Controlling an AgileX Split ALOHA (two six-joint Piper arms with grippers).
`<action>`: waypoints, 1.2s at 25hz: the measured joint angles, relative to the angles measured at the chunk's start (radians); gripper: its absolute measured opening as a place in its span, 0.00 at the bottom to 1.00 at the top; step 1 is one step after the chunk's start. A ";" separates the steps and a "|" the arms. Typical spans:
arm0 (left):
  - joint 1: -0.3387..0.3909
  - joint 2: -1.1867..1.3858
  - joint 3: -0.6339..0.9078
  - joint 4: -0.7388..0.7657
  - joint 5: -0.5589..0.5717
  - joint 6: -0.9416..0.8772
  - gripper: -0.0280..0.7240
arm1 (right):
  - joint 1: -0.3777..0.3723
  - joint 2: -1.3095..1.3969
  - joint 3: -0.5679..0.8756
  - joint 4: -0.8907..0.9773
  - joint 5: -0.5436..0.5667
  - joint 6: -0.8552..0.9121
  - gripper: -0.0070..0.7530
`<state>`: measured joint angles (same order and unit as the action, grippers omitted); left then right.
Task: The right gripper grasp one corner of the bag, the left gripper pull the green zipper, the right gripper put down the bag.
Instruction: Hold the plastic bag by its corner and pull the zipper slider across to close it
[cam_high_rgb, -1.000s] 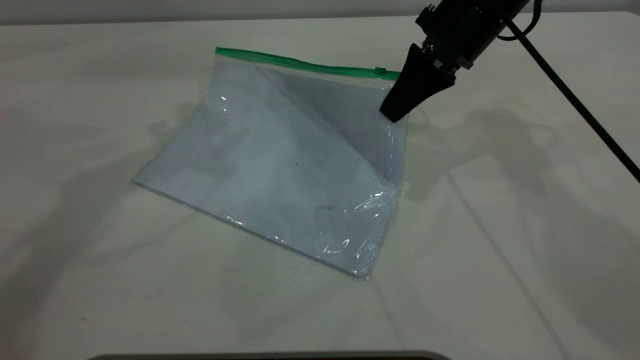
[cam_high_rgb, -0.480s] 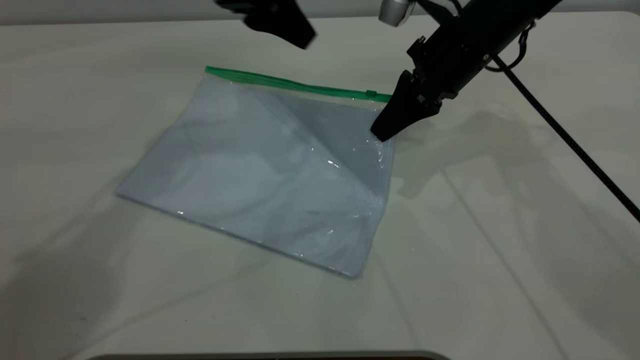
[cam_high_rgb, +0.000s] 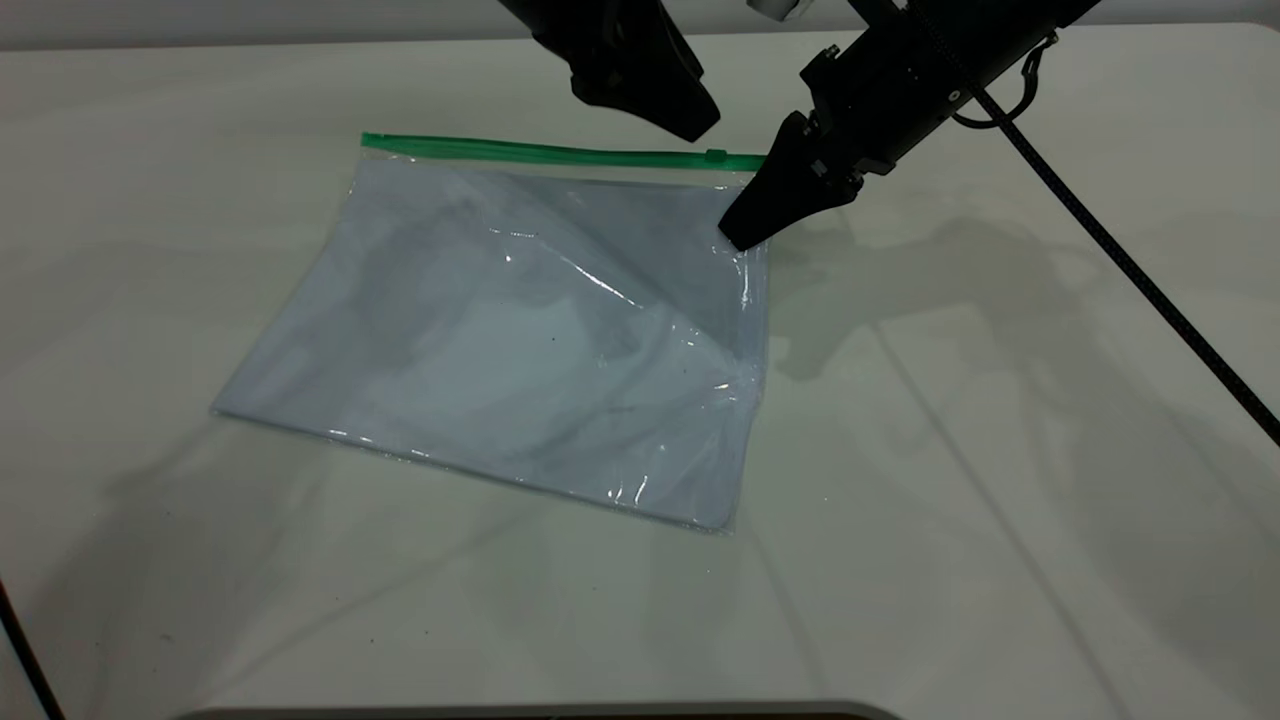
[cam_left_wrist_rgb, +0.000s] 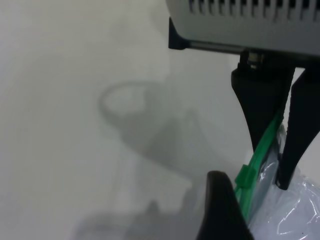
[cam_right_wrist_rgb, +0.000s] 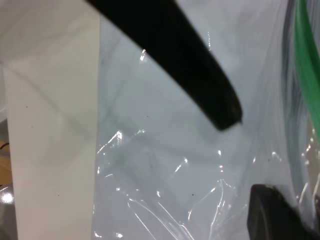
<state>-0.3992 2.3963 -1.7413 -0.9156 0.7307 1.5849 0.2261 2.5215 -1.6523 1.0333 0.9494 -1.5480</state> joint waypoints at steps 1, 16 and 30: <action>-0.002 0.007 0.000 0.000 0.000 0.001 0.76 | 0.000 0.000 0.000 0.001 0.007 0.000 0.05; -0.013 0.067 -0.002 -0.085 -0.011 0.063 0.76 | 0.000 0.000 -0.005 0.007 0.062 -0.001 0.05; -0.016 0.077 -0.002 -0.120 -0.030 0.086 0.53 | 0.000 0.000 -0.005 0.008 0.060 -0.008 0.05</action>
<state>-0.4157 2.4738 -1.7435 -1.0358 0.7005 1.6709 0.2261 2.5215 -1.6577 1.0416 1.0089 -1.5559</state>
